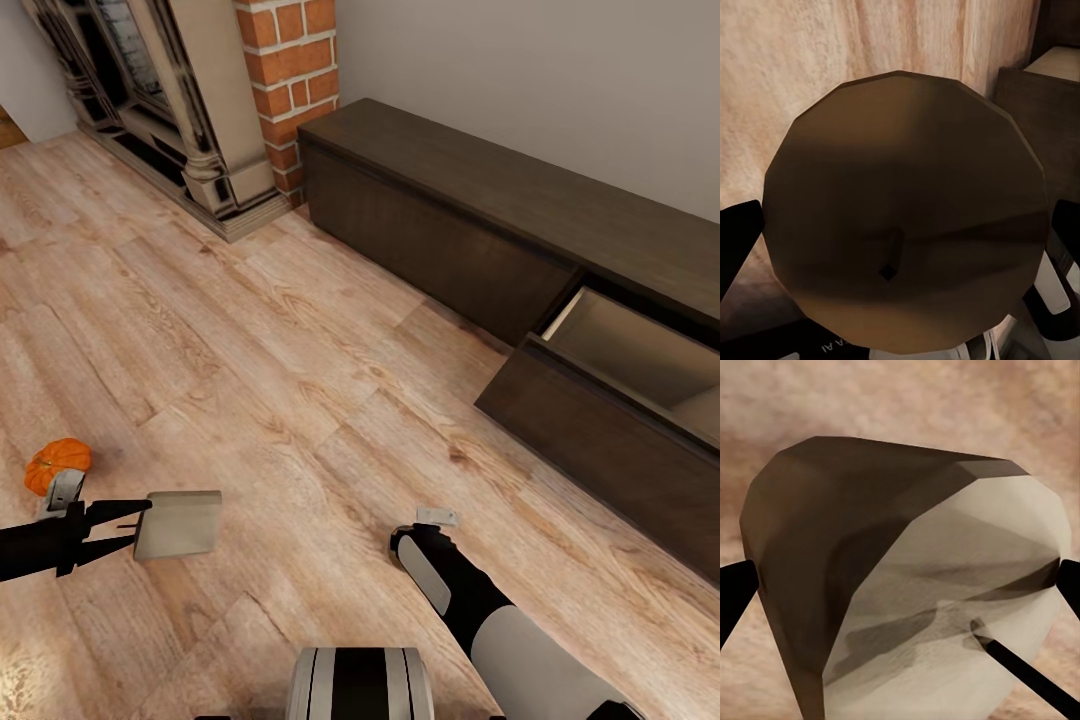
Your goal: Place each of the two pumpkins and all three candles from the living room inside a cabinet in the living room (use any cabinet), then make sure every cabinet is closed, and position the cauldron so it is next to a table in the living room.
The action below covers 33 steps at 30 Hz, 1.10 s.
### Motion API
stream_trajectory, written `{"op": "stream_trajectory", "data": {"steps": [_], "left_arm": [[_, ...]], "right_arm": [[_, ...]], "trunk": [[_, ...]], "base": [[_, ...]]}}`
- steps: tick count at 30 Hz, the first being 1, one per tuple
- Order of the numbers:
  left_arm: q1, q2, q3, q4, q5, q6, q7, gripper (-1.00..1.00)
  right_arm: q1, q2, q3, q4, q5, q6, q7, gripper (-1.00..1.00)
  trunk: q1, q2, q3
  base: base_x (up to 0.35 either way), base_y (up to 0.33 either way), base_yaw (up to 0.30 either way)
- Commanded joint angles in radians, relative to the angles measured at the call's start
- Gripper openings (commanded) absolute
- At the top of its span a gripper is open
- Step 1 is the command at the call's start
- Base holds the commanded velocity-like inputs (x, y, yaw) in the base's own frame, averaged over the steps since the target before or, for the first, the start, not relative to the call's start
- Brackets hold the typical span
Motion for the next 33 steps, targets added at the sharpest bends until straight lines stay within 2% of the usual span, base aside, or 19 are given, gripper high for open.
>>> {"op": "stream_trajectory", "data": {"steps": [1,4,10,14,33], "left_arm": [[-0.001,0.0,0.0,0.0,-0.004,0.004,-0.002,-1.0],[-0.001,0.0,0.0,0.0,-0.004,0.004,-0.002,-1.0],[-0.001,0.0,-0.001,-0.001,-0.004,0.004,-0.002,-1.0],[-0.001,0.0,-0.001,-0.001,-0.004,0.004,-0.002,-1.0],[-0.001,0.0,-0.001,-0.001,-0.007,0.003,-0.001,-1.0]], "right_arm": [[0.0,-0.001,0.004,0.017,-0.035,-0.008,0.067,-1.0],[0.0,-0.001,0.004,0.017,-0.035,-0.008,0.067,-1.0],[0.0,-0.001,0.004,0.017,-0.035,-0.008,0.067,-1.0],[0.0,-0.001,0.003,0.017,-0.036,-0.008,0.069,-1.0],[0.0,-0.002,0.003,0.0,-0.045,-0.007,0.097,-1.0]], "trunk": [[0.0,0.0,-0.001],[0.0,0.0,-0.001],[-0.003,0.001,0.022],[-0.003,0.001,0.022],[-0.011,0.006,0.096]], "base": [[0.0,0.0,0.0],[0.0,0.0,0.0],[0.0,0.0,0.0],[0.0,0.0,0.0],[0.0,0.0,0.0]]}}
